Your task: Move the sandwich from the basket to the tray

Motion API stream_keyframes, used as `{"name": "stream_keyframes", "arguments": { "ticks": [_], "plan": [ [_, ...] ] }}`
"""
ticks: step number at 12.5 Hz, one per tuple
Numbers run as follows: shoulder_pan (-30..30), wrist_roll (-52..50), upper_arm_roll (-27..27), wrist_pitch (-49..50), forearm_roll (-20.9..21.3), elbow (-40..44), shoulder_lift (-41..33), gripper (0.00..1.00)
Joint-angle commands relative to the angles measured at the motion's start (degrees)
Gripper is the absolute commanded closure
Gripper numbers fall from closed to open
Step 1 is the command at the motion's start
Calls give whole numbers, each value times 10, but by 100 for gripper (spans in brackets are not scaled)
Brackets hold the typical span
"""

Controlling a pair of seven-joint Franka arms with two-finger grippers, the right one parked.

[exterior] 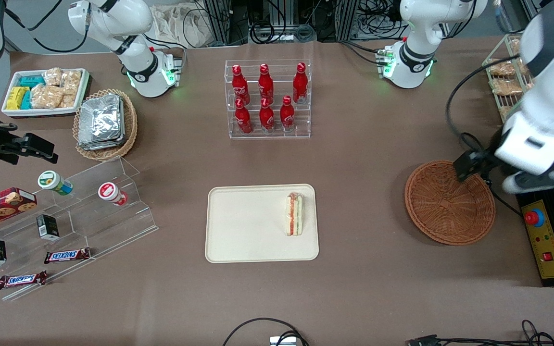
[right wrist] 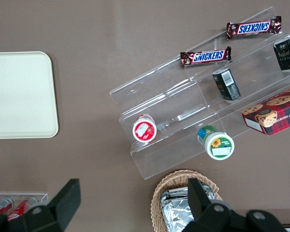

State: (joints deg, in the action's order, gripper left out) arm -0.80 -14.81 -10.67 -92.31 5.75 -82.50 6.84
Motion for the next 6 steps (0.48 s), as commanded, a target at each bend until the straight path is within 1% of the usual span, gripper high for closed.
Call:
{"name": "stream_keyframes", "arguments": {
  "ticks": [1, 3, 6],
  "plan": [
    [18, 85, 50, 38, -12, -31, -56, 0],
    [47, 135, 100, 69, -11, -47, -89, 0],
    [48, 143, 108, 87, -13, -69, -127, 0]
  ]
}}
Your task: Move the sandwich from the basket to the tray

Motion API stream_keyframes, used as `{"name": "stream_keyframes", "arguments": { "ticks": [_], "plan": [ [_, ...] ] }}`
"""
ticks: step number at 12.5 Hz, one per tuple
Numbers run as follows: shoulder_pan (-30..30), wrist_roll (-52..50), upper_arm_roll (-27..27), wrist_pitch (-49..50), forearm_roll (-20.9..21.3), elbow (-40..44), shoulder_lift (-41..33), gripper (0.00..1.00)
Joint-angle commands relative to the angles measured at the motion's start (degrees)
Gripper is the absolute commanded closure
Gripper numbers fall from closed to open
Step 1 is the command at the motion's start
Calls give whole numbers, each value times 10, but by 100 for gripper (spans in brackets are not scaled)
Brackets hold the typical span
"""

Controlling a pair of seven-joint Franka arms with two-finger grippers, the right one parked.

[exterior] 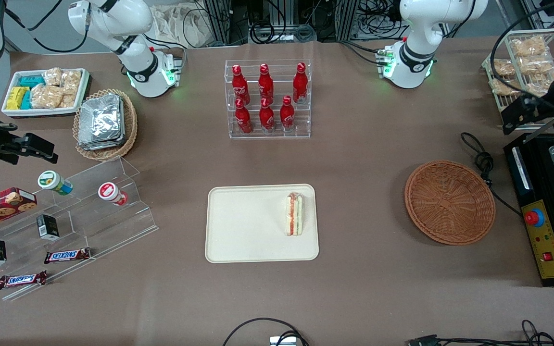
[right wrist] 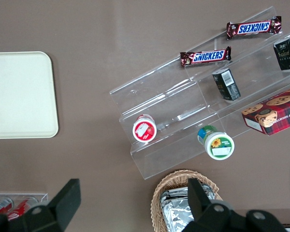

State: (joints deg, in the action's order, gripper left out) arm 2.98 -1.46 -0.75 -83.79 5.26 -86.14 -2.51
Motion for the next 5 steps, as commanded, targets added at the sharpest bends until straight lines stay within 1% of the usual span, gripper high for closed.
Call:
{"name": "stream_keyframes", "arguments": {
  "ticks": [1, 4, 5],
  "plan": [
    [9, 9, 9, 6, -10, -32, -35, 0],
    [5, 10, 10, 6, -36, -28, -33, 0],
    [5, 8, 10, 6, -36, -29, -29, 0]
  ]
}}
